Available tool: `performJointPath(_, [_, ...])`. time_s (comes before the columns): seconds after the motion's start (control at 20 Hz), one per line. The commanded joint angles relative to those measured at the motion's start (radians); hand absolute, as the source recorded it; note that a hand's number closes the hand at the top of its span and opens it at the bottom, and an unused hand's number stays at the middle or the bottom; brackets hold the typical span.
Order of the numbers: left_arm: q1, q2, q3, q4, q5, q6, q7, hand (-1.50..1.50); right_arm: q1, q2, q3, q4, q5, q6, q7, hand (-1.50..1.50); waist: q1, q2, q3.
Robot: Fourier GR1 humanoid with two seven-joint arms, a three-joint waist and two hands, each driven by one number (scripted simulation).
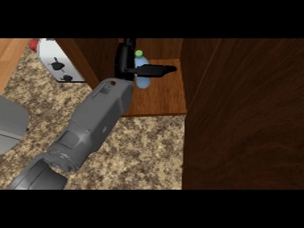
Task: Pick up the bottled water, place it into the cabinet and close the cabinet
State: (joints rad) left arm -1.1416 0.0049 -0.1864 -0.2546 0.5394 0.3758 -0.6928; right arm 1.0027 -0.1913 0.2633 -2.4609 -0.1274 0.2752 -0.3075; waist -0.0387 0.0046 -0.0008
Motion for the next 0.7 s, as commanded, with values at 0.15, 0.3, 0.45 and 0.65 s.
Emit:
performJointPath(0.15, [0.122, -0.005, -0.081, -0.187, 0.023, -0.020, 0.057, -1.50, -0.011, 0.021, 0.052, -0.098, 0.014, -0.044, 0.091, -1.50, 0.034, -0.012, 0.000])
performJointPath(0.3, [0.246, -0.005, -0.136, -0.283, 0.063, -0.085, 0.028, -1.50, 0.026, -0.012, -0.019, -0.126, -0.034, -0.026, 0.072, -1.50, 0.024, -0.014, 0.000])
performJointPath(0.45, [0.328, -0.005, -0.209, -0.425, 0.103, -0.085, 0.066, -1.50, -0.005, 0.022, 0.066, -0.068, 0.050, -0.046, 0.059, -1.50, 0.031, -0.016, 0.000])
performJointPath(0.65, [0.426, -0.005, -0.259, -0.576, 0.129, -0.129, 0.089, -1.50, -0.027, 0.006, 0.059, -0.132, 0.025, -0.063, 0.128, -1.50, 0.044, -0.012, 0.000])
